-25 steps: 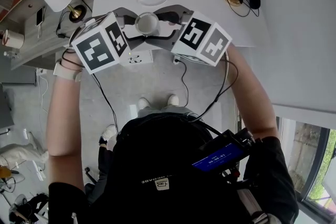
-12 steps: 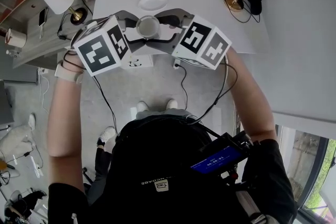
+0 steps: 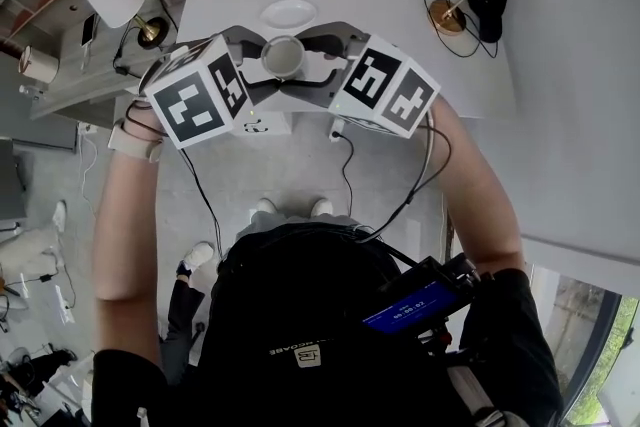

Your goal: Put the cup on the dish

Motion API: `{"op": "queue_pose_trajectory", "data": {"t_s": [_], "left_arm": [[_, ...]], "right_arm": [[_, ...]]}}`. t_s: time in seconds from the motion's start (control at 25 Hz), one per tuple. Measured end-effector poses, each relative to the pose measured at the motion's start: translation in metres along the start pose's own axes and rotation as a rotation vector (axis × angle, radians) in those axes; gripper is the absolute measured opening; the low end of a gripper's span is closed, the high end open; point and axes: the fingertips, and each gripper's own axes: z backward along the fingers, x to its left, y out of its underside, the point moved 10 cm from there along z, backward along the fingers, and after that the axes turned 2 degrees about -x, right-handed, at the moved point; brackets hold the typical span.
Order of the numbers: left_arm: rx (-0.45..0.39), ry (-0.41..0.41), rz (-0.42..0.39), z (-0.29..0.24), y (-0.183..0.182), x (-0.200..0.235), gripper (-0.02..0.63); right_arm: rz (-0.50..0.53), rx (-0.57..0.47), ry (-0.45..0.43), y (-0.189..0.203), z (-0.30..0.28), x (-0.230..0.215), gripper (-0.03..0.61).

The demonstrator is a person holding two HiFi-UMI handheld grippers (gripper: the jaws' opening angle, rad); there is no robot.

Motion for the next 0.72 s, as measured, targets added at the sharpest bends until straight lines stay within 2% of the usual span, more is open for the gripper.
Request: {"op": "queue_pose_trajectory", "data": {"t_s": [0.36, 0.72], "left_arm": [[0.023, -0.032, -0.020, -0.010, -0.020, 0.007, 0.163], [0.011, -0.014, -0.032, -0.025, -0.009, 0.036, 0.163]], "right_arm": [[0.009, -0.018, 0.004, 0.011, 0.014, -0.013, 0.242], [-0.014, 0.009, 0.021, 0.016, -0.002, -0.040, 0.242]]}}
